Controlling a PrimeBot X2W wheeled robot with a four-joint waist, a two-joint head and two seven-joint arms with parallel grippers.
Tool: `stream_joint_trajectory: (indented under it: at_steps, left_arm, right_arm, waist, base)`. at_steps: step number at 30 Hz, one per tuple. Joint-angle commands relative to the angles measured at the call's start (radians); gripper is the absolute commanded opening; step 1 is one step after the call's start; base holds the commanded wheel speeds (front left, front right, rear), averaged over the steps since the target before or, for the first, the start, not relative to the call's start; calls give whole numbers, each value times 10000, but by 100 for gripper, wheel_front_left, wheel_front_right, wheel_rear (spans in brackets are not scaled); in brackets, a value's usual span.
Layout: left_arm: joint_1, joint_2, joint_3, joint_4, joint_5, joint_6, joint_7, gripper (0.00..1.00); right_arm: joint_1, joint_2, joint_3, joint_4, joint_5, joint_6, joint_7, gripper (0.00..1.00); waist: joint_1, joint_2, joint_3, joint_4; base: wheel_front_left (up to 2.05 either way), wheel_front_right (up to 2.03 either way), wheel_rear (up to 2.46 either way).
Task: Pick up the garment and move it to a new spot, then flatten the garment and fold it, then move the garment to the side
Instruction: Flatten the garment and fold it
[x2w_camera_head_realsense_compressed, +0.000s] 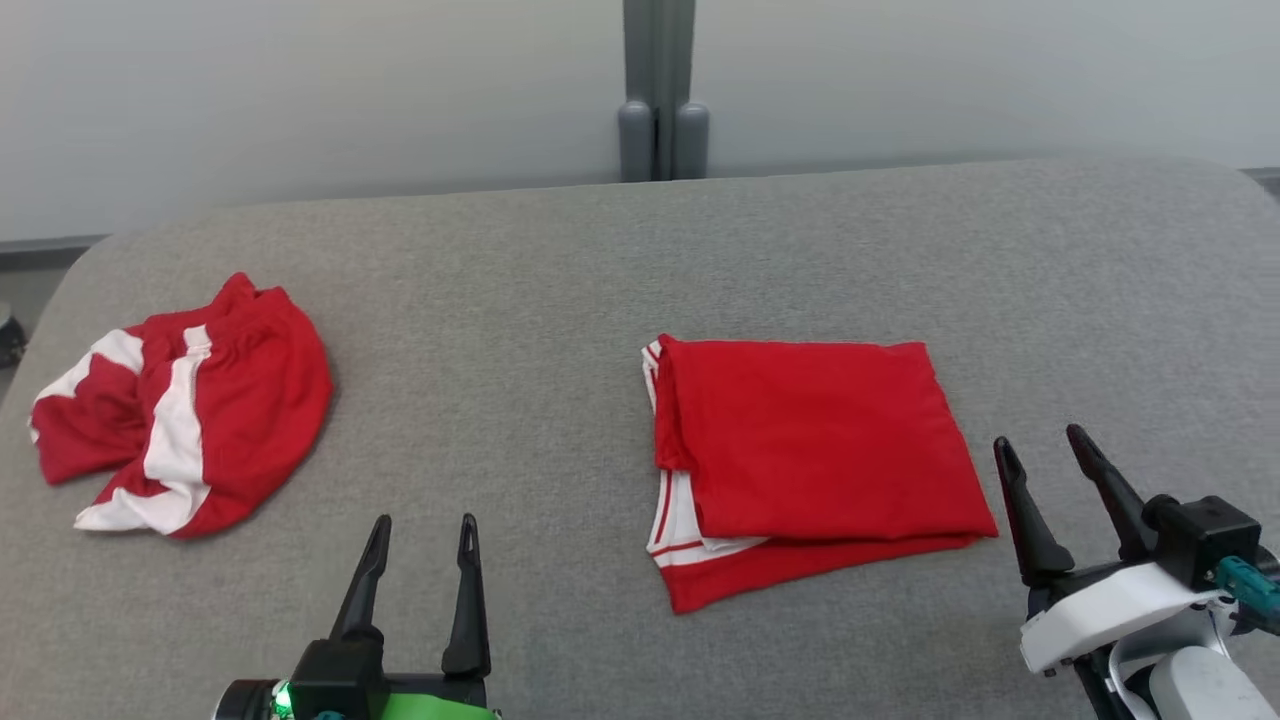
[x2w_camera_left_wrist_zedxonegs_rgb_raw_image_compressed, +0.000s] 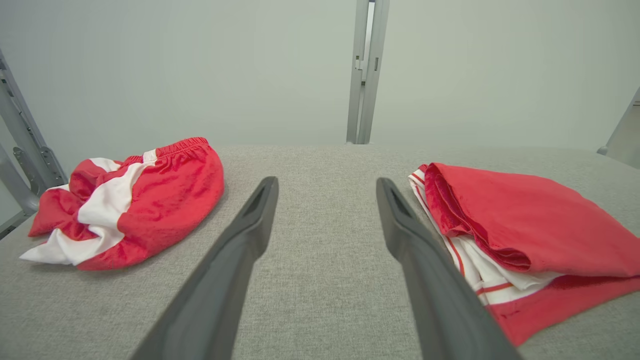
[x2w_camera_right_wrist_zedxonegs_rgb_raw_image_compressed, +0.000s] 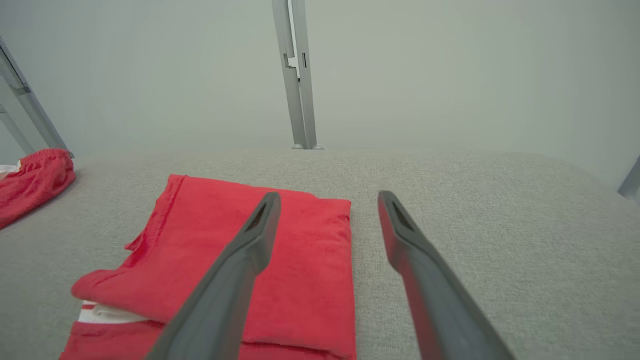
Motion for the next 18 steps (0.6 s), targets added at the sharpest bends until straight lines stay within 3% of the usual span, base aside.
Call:
stream_joint_trajectory:
  at_steps: [1,8,18]
  left_arm:
    - [197,10,98,-47,-36,-41,-4,100]
    - [482,10,269,-75,-94,-65,-4,100]
    - [1091,13,489,268,81,109,-4,100]
  right_arm:
    - [103,-36,126,-40,139,0,-95,100]
    - [959,487,-195,-946,-659,0,-112,100]
    - [2000,876,155,-898,-1431,-2,-114,100]
  waist:
    - [0,-1,-362,-785]
    - [0,-1,-818,-1180]
    - [0,-1,-1318,-1108]
  base:
    - [0,0,0]
    - [0,0,0]
    - [0,0,0]
